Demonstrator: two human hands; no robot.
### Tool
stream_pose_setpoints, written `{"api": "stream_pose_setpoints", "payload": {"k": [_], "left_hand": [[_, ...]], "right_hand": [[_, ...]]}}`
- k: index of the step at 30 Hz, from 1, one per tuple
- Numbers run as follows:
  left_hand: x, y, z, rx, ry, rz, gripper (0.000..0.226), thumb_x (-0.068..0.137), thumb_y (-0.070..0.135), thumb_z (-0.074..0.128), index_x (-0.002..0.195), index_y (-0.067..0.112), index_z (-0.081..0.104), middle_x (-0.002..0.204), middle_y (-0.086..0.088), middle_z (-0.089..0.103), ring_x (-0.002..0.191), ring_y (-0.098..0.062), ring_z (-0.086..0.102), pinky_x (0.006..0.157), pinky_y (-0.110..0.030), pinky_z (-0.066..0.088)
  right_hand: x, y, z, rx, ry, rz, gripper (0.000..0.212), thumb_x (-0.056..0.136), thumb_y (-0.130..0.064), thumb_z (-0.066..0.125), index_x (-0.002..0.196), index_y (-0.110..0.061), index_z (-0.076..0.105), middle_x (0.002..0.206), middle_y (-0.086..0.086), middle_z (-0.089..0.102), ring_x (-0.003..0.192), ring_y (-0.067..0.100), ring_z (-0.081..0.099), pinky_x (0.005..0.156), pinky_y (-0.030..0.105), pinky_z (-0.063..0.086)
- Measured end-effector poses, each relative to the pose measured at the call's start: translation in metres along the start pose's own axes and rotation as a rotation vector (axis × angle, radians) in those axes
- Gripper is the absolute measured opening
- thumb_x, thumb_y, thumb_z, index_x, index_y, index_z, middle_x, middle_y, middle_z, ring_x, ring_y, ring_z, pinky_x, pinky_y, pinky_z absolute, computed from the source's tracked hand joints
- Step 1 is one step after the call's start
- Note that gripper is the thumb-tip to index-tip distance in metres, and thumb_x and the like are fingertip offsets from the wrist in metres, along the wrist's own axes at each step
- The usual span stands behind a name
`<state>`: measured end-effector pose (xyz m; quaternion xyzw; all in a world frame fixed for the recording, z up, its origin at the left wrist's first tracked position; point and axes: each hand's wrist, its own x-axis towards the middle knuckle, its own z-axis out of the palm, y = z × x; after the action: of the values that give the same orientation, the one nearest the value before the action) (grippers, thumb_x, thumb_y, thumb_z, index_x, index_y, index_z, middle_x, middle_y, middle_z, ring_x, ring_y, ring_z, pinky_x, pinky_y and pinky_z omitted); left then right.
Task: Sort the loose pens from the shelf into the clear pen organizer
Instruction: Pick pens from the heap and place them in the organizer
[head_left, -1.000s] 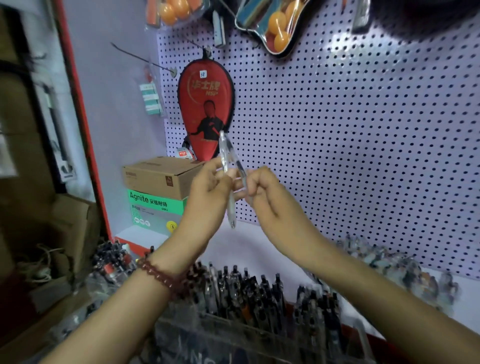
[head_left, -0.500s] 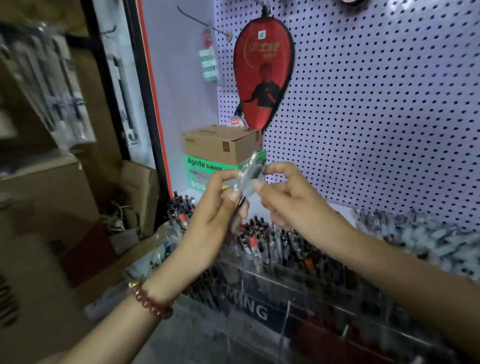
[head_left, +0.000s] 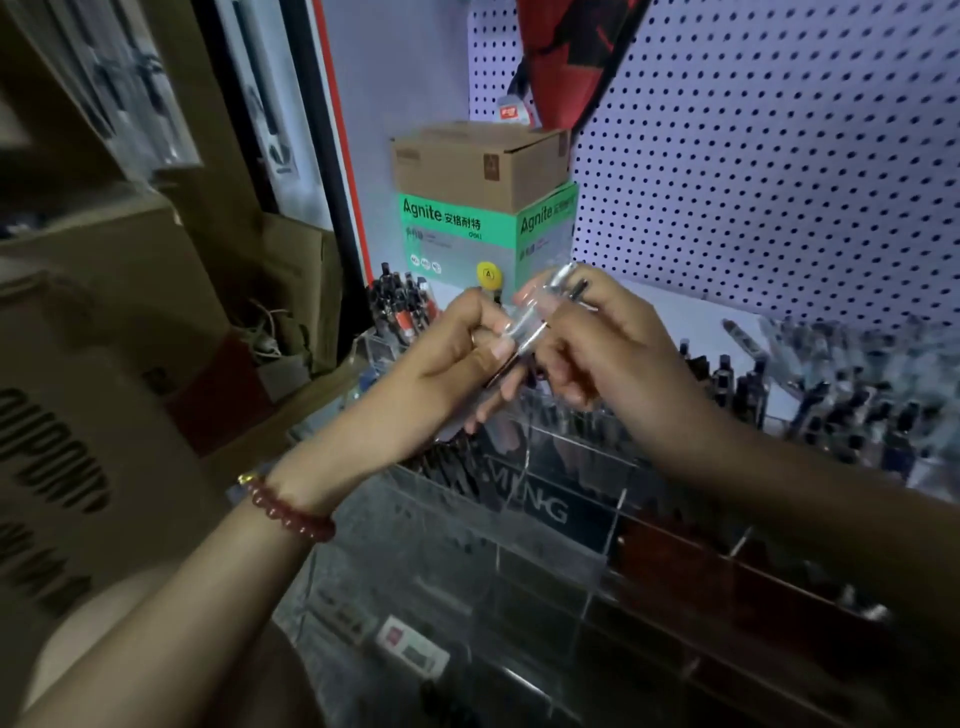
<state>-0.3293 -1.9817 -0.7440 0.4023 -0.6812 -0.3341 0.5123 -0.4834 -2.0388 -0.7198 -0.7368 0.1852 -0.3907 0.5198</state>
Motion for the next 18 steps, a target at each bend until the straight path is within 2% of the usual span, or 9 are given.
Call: {"api": "stream_pose_setpoints", "payload": {"k": [3,5,7,9,11,14,16,18], "left_hand": [[-0.005,-0.004,-0.007,0.054,-0.045,-0.057,0.011,0.096,0.012,0.039,0.093,0.001,0.04,0.072,-0.001,0.057,0.054,-0.016,0.049,0.054,-0.039,0.039],[-0.008,-0.005,-0.012,0.142,-0.064,-0.087,0.015,0.095,0.008,0.043,0.095,-0.007,0.045,0.077,-0.001,0.059,0.066,-0.009,0.058,0.066,-0.027,0.046],[-0.012,-0.008,-0.019,0.289,-0.057,-0.106,0.013,0.094,0.007,0.052,0.1,-0.005,0.052,0.083,0.001,0.06,0.077,-0.003,0.059,0.073,-0.018,0.046],[-0.016,-0.01,-0.028,0.415,-0.018,-0.144,0.01,0.091,0.006,0.061,0.101,0.005,0.058,0.088,0.001,0.064,0.084,-0.008,0.063,0.076,-0.027,0.051],[-0.021,-0.014,-0.038,0.553,-0.002,-0.174,0.014,0.089,0.007,0.064,0.102,0.01,0.061,0.091,0.001,0.067,0.087,-0.011,0.065,0.08,-0.035,0.053],[-0.027,-0.019,-0.045,0.789,-0.021,-0.181,0.019,0.088,0.008,0.065,0.101,0.021,0.063,0.089,0.011,0.068,0.084,-0.003,0.064,0.078,-0.035,0.054],[-0.029,-0.02,-0.046,0.899,-0.036,-0.185,0.021,0.086,0.011,0.065,0.1,0.026,0.063,0.088,0.016,0.068,0.082,-0.002,0.064,0.076,-0.035,0.054],[-0.03,-0.02,-0.046,0.949,-0.047,-0.198,0.022,0.085,0.012,0.065,0.1,0.029,0.062,0.085,0.017,0.067,0.08,-0.004,0.063,0.073,-0.037,0.054]], "right_hand": [[-0.007,0.006,0.006,-0.052,0.002,-0.062,0.011,0.098,-0.018,0.049,0.096,-0.008,0.054,0.049,-0.005,0.045,0.042,0.005,0.041,0.044,0.016,0.034],[-0.009,0.011,0.009,-0.241,0.01,-0.142,0.009,0.098,-0.017,0.051,0.095,-0.01,0.055,0.049,-0.011,0.054,0.043,0.001,0.05,0.046,0.015,0.038],[-0.01,0.017,0.01,-0.473,0.017,-0.189,0.007,0.097,-0.022,0.053,0.095,-0.017,0.056,0.052,-0.009,0.057,0.044,0.004,0.053,0.045,0.025,0.042],[-0.012,0.024,0.012,-0.632,0.001,-0.19,0.01,0.097,-0.028,0.053,0.095,-0.018,0.057,0.051,-0.004,0.055,0.041,0.01,0.049,0.043,0.032,0.039],[-0.014,0.03,0.016,-0.725,-0.041,-0.179,0.015,0.097,-0.032,0.051,0.097,-0.018,0.057,0.05,0.0,0.053,0.039,0.013,0.045,0.041,0.031,0.034],[-0.013,0.037,0.022,-0.839,-0.077,-0.155,0.017,0.098,-0.032,0.048,0.096,-0.017,0.055,0.045,-0.001,0.045,0.037,0.013,0.042,0.037,0.019,0.024],[-0.012,0.041,0.025,-0.826,-0.088,-0.13,0.015,0.098,-0.028,0.048,0.094,-0.014,0.052,0.045,-0.001,0.042,0.036,0.012,0.039,0.037,0.019,0.024],[-0.013,0.046,0.029,-0.798,-0.119,-0.103,0.015,0.099,-0.027,0.047,0.092,-0.013,0.05,0.048,0.002,0.045,0.036,0.011,0.035,0.041,0.026,0.025]]}}
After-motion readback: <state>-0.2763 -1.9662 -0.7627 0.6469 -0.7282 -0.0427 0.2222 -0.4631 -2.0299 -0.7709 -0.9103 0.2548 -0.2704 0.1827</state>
